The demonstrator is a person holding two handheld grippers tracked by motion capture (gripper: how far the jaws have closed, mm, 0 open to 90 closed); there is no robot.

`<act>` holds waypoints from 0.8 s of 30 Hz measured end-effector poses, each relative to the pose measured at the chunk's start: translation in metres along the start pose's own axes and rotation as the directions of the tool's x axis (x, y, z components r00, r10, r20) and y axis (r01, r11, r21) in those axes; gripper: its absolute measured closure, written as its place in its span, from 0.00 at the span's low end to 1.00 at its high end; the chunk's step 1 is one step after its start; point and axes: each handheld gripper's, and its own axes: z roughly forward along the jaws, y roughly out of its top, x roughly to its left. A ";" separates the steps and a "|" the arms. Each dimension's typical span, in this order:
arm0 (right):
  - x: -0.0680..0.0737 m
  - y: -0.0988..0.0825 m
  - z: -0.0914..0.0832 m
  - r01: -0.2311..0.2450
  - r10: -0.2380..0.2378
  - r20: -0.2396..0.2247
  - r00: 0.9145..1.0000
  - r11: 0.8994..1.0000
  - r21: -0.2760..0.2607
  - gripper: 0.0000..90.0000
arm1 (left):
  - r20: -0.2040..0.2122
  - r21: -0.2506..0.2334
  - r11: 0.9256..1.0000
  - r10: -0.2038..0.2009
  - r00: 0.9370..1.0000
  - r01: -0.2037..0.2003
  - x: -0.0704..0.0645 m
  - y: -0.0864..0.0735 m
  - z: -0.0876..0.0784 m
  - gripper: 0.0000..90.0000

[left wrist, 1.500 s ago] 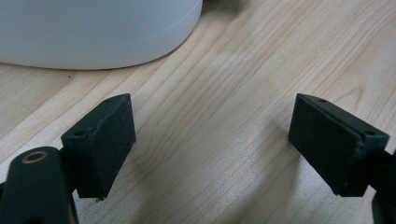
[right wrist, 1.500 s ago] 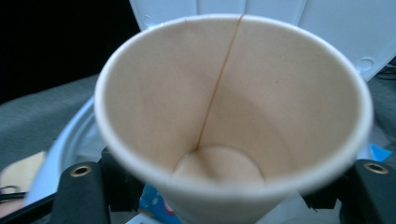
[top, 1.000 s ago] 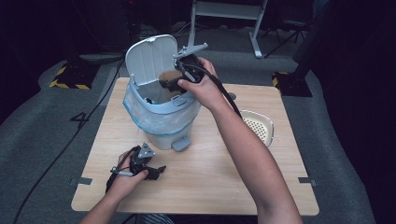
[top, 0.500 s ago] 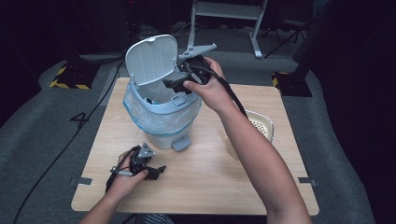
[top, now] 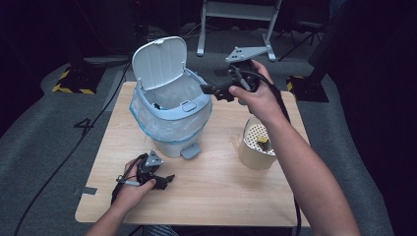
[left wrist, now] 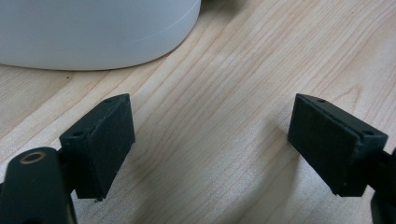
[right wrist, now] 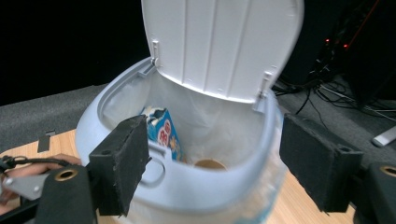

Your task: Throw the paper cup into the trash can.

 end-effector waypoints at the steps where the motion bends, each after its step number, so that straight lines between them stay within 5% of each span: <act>1: -0.001 -0.003 -0.007 0.000 0.000 0.004 1.000 1.000 -0.002 0.27 | 0.000 0.000 1.000 0.000 1.000 0.000 0.000 0.000 0.000 0.16; 12: -0.016 -0.039 -0.076 -0.022 0.022 0.048 0.999 1.000 -0.009 0.28 | -0.001 -0.001 1.000 -0.002 1.000 0.002 0.000 0.001 0.001 0.16; 24: -0.028 -0.086 -0.126 -0.070 0.070 0.099 0.993 0.997 -0.013 0.29 | -0.006 0.000 1.000 0.001 1.000 -0.001 0.002 0.003 0.002 0.16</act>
